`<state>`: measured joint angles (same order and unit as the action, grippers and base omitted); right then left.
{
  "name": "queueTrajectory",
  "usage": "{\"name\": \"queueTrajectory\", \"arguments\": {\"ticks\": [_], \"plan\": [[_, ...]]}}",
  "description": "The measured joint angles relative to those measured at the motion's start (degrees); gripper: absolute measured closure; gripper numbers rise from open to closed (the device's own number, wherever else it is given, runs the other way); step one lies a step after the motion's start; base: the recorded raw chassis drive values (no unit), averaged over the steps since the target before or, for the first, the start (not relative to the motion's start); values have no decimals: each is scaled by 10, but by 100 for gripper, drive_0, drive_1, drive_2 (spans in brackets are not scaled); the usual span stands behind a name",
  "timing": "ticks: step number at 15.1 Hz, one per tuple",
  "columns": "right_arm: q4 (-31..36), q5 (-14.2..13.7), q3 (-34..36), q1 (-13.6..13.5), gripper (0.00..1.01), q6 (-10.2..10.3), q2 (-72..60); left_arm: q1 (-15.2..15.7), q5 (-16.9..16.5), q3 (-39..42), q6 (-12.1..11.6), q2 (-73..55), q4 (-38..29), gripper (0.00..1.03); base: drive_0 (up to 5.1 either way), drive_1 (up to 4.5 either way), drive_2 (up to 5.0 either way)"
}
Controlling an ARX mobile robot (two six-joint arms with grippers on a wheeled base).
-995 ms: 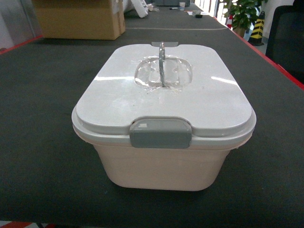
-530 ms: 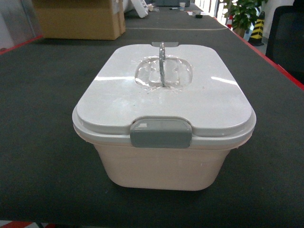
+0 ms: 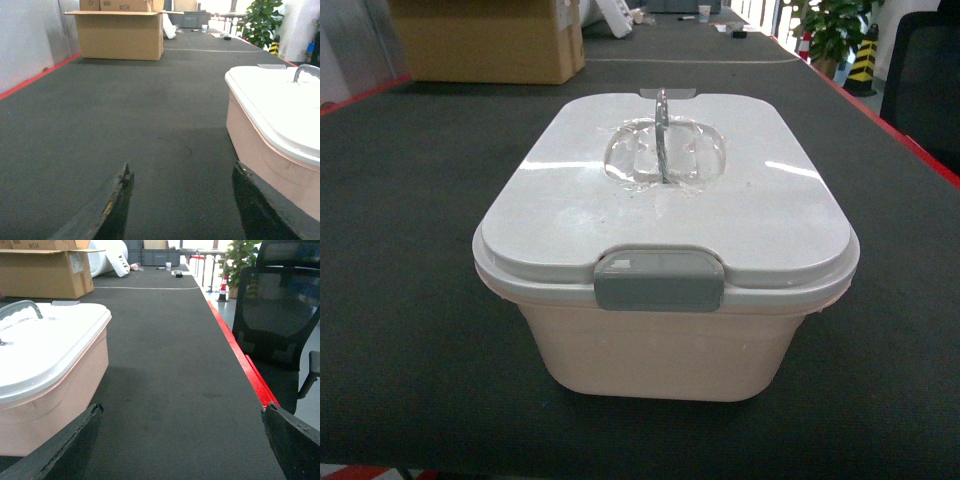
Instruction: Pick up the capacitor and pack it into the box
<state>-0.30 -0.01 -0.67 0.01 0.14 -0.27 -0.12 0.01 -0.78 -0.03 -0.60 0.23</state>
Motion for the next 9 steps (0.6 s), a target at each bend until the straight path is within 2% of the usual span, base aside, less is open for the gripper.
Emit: {"name": "queueTrajectory", "arguments": {"ticks": [3,4,9], "plan": [[0,0,0,0,3,0,0,0,0,0,0,0,0,8,0,0,0],[0,0,0,0,3,0,0,0,0,0,0,0,0,3,0,0,0],[0,0,0,0,3,0,0,0,0,0,0,0,0,5,0,0,0]]}}
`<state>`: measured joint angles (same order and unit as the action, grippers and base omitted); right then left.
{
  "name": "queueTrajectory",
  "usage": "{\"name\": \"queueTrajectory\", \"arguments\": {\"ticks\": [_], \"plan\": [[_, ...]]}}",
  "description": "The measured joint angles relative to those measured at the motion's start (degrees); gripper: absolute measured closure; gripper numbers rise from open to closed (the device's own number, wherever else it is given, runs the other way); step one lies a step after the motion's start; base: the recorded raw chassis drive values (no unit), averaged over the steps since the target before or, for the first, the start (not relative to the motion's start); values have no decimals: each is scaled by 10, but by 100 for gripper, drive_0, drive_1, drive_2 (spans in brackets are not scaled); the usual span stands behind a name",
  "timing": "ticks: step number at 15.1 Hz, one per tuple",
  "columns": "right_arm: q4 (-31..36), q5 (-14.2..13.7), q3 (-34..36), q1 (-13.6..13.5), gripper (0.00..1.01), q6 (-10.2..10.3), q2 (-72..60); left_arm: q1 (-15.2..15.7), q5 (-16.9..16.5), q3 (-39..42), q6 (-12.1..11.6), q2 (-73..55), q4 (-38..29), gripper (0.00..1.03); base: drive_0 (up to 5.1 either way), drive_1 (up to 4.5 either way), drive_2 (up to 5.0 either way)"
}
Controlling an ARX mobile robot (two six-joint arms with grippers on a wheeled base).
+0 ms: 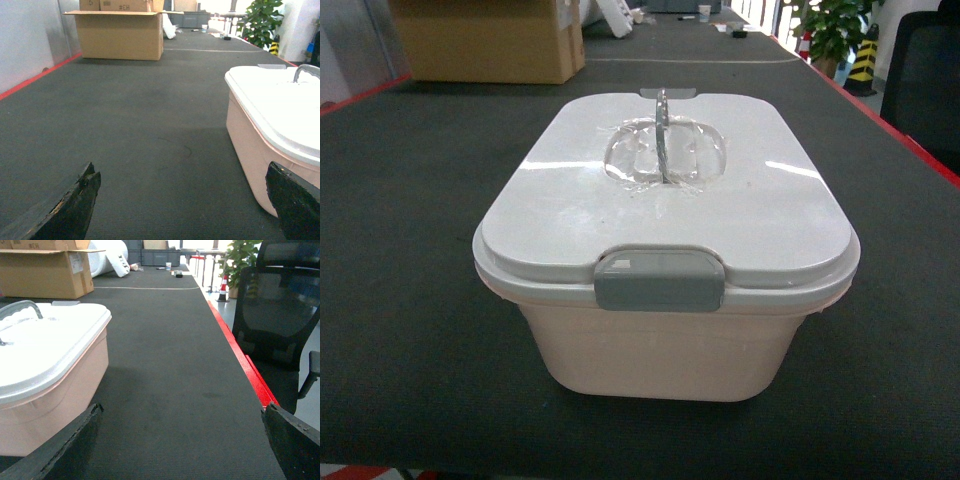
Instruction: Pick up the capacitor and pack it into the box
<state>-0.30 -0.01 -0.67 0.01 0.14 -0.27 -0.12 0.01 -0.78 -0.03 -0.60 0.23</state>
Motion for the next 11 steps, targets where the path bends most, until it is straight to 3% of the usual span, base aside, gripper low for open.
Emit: {"name": "queueTrajectory", "arguments": {"ticks": [11], "plan": [[0,0,0,0,3,0,0,0,0,0,0,0,0,5,0,0,0]]}}
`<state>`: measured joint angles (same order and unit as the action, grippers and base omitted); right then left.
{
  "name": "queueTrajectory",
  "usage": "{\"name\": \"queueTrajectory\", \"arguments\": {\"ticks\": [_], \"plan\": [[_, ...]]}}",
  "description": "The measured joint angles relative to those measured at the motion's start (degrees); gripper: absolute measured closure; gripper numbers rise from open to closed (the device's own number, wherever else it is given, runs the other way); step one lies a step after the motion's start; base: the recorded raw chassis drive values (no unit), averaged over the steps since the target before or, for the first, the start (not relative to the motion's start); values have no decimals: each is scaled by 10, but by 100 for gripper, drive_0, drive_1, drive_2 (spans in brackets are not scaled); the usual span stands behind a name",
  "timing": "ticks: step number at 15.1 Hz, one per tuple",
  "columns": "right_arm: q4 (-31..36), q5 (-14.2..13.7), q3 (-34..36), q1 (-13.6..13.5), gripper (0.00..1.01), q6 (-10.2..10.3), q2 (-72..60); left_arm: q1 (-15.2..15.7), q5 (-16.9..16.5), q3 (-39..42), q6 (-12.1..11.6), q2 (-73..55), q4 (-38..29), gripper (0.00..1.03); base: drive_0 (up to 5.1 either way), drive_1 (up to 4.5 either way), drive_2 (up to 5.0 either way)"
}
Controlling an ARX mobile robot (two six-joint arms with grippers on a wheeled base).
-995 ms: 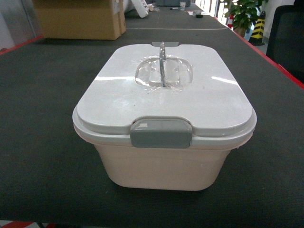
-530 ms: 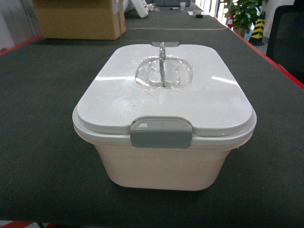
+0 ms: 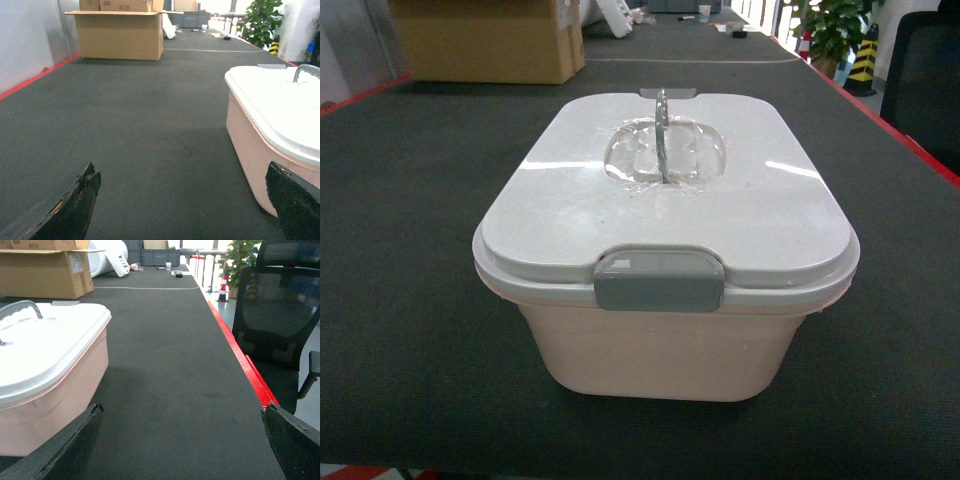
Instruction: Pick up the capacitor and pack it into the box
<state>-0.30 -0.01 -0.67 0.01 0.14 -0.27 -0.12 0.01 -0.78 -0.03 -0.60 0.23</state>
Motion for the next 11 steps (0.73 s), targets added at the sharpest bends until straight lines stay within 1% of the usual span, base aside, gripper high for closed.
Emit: {"name": "queueTrajectory", "arguments": {"ticks": [11], "plan": [[0,0,0,0,3,0,0,0,0,0,0,0,0,5,0,0,0]]}}
